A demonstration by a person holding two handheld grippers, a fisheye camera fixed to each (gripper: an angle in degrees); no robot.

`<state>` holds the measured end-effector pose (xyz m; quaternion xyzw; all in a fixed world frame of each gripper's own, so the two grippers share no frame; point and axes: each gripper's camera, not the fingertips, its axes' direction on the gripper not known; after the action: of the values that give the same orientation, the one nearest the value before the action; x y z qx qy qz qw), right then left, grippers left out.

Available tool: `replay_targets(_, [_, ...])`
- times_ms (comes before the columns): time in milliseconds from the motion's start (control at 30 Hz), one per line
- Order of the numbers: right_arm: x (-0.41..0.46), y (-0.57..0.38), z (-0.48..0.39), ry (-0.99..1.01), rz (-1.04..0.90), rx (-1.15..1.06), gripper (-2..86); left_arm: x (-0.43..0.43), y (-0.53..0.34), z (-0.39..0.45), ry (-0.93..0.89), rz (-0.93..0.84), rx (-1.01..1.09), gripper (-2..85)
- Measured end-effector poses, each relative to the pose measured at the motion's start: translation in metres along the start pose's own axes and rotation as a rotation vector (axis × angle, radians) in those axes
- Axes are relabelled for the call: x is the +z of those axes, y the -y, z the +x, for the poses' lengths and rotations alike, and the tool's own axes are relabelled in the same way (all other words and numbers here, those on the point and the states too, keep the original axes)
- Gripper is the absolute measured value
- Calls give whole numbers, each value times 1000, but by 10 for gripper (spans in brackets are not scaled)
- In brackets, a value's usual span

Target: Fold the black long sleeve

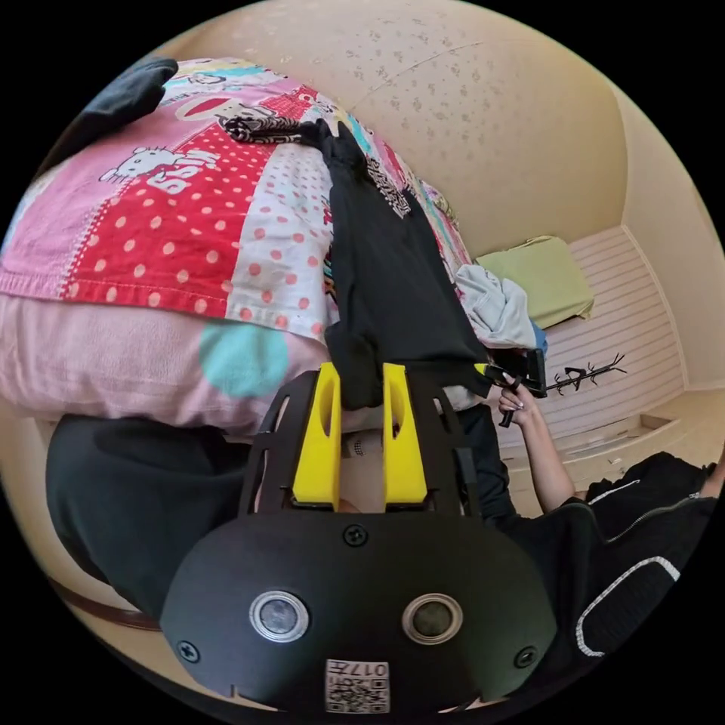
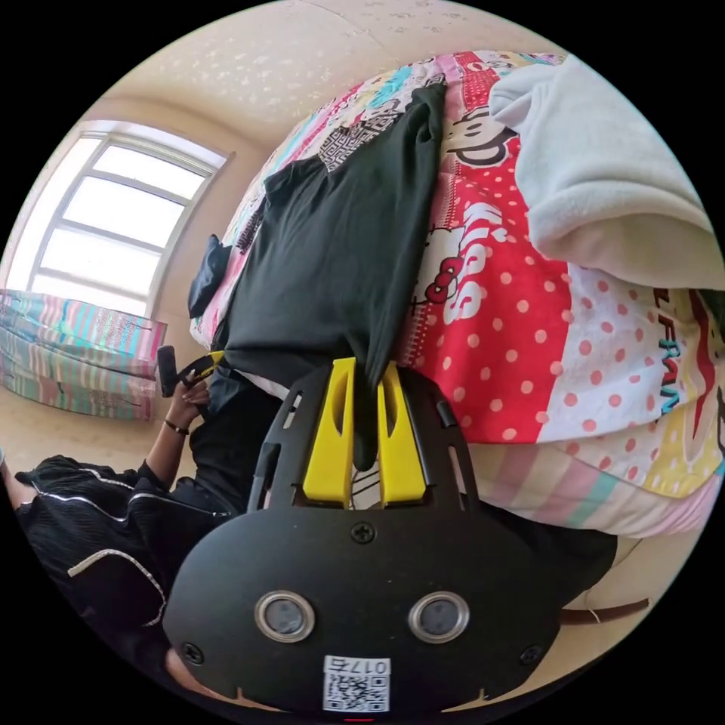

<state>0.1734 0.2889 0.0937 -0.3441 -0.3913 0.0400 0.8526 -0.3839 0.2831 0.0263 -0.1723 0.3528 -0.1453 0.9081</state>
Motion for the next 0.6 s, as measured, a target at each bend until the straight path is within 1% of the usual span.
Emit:
replay_targets(33, [-4,-1,-4,-26,-1,7,74,-13,-3,2,-9,27,1,103])
replay_targets(100, [-17,-4,-23,-194,-20,40,89,-36,-4,8,13,61,6,111])
replay_targets(133, [-20,-4,-29,-245,-30,47,91,-56,-3,16,60,100,26,112])
replay_targets(200, [-27,-1,-61,-428,-18,11,97,-84,5,32,166,182,88,110])
replay_targets(267, [-26,4,-91,-523,20,-52,99,-102,32,55,311,255,193,107])
replay_targets(300, [-23,9,-112,-574,54,-94,99,-102,42,60,346,262,225,107])
replay_targets(333, [-20,12,-123,-594,74,-118,99,-96,65,67,420,268,287,115])
replay_targets(367, [-14,17,-143,-611,126,-169,98,-83,87,70,494,266,347,122])
replay_targets(433, [1,23,-168,-561,205,-255,96,-54,119,70,559,266,453,127])
replay_targets(467, [13,29,-180,-482,219,-304,94,-33,137,67,563,260,514,123])
replay_targets(500, [26,35,-188,-399,213,-336,92,-22,145,65,568,250,535,118])
replay_targets(533, [33,38,-190,-366,208,-346,91,1,162,61,616,216,559,109])
replay_targets(567, [48,41,-191,-328,194,-353,89,22,177,58,709,171,569,113])
replay_targets(600, [62,43,-188,-316,169,-329,86,32,185,57,756,145,570,114])
